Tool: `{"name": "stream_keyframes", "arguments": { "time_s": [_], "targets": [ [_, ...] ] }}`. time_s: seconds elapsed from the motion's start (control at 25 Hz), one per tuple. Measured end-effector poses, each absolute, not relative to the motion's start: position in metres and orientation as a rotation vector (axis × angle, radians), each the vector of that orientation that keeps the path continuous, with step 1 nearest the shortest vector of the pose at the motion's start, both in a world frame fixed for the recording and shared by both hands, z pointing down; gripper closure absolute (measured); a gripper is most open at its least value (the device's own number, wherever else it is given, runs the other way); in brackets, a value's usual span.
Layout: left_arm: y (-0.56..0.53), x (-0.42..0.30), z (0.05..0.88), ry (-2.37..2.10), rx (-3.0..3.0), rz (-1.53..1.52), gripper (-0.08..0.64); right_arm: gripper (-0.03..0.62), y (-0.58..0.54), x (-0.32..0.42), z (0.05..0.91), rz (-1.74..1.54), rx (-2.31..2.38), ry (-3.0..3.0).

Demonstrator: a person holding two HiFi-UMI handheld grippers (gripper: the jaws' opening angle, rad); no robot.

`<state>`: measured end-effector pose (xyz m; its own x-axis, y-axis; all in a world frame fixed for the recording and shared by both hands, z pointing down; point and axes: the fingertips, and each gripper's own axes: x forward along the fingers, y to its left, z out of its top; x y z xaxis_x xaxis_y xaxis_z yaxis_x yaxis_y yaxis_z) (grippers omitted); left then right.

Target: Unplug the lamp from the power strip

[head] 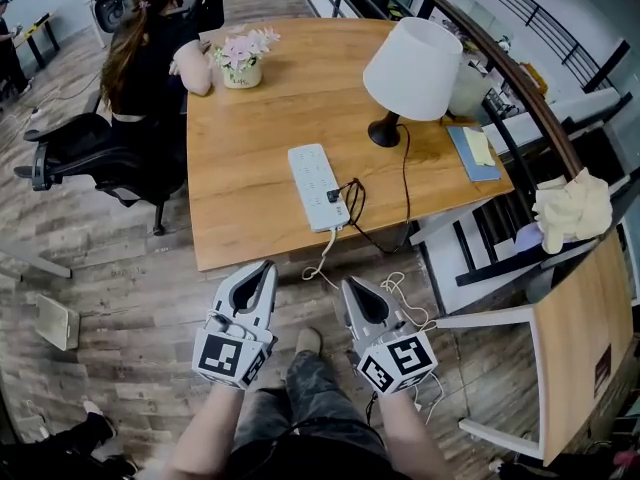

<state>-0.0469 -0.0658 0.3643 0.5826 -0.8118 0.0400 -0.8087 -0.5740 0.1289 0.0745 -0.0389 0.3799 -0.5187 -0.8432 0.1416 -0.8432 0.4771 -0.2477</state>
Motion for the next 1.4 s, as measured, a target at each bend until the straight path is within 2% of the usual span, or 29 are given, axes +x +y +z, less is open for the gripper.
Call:
{"name": "stream_keyframes", "arguments": {
  "time_s": [1.4],
  "targets": [
    [-0.152,0.018,0.42,-1.353,2.609,0.133,0.565,0.584,-0.161,0.083,0.429,0.622,1.499,-2.646]
  ]
}}
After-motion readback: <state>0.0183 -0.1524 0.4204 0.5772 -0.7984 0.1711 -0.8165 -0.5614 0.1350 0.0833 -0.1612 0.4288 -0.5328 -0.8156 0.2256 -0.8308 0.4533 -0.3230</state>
